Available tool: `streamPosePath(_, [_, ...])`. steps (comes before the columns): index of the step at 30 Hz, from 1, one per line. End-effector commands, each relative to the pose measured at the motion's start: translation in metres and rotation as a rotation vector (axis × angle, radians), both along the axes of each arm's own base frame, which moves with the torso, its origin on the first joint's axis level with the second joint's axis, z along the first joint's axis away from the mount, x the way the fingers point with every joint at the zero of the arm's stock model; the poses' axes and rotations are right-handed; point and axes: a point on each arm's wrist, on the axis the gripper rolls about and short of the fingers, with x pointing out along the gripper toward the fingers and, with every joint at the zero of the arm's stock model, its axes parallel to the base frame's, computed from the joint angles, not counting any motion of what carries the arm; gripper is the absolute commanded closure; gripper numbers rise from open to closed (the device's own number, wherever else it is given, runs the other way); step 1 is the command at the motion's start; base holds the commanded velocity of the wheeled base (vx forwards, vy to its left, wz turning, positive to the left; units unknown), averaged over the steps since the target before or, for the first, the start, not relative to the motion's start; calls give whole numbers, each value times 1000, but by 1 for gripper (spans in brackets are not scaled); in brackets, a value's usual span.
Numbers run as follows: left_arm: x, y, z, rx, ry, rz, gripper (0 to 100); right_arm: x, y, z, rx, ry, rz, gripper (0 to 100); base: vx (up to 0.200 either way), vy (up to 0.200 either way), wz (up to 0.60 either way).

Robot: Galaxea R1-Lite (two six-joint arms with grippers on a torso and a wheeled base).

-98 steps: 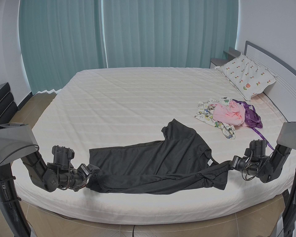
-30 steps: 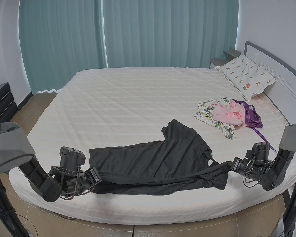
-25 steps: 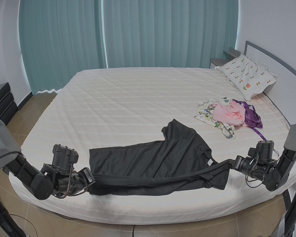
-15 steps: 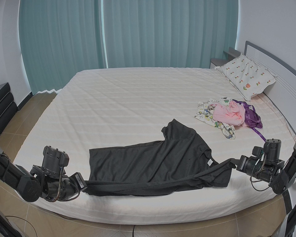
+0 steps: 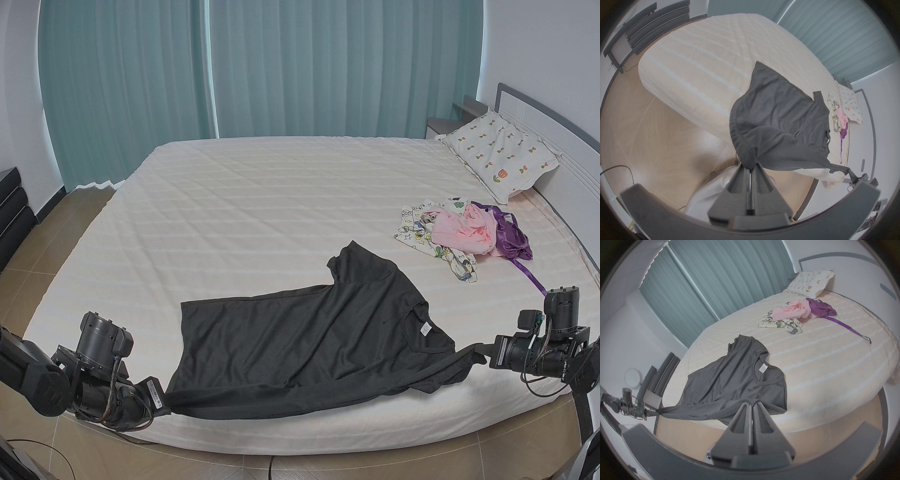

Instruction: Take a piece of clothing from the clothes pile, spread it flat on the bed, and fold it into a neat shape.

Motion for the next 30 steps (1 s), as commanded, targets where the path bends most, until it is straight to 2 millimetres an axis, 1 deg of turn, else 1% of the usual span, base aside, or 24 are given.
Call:
streamPosePath(1, [-11, 3, -5, 10, 47, -9, 100, -7, 0, 8, -24, -24, 21, 100, 0, 0, 0])
streamPosePath(6, [-16, 4, -14, 24, 95, -14, 100, -7, 1, 6, -29, -3, 24, 100, 0, 0, 0])
streamPosePath(8, [-17, 2, -17, 30, 116, -24, 100, -5, 1, 8, -29, -16, 24, 100, 0, 0, 0])
streamPosePath(10, [-16, 0, -19, 33, 123, -33, 100, -1, -1, 15, -27, -49, 12, 100, 0, 0, 0])
streamPosePath(13, [-10, -2, -16, 23, 94, -32, 100, 5, -4, 25, -24, -93, -5, 100, 0, 0, 0])
streamPosePath(15, [-1, -3, -10, 7, 53, -16, 100, 7, -7, 28, -26, -104, -17, 100, 0, 0, 0])
streamPosePath(19, [11, -1, 2, -4, -10, 15, 100, 5, -7, 32, -24, -101, -15, 100, 0, 0, 0])
streamPosePath(22, [10, 1, 10, -12, -46, 19, 100, 3, -7, 36, -22, -115, -12, 100, 0, 0, 0])
streamPosePath(26, [11, 1, 10, -8, -44, 14, 100, 5, -6, 34, -34, -108, -3, 100, 0, 0, 0])
streamPosePath(28, [15, 0, 5, -5, -29, 16, 100, 8, -6, 32, -40, -97, 5, 100, 0, 0, 0])
streamPosePath(30, [26, 2, 0, 3, -10, 37, 100, 14, -5, 27, -42, -73, 7, 100, 0, 0, 0])
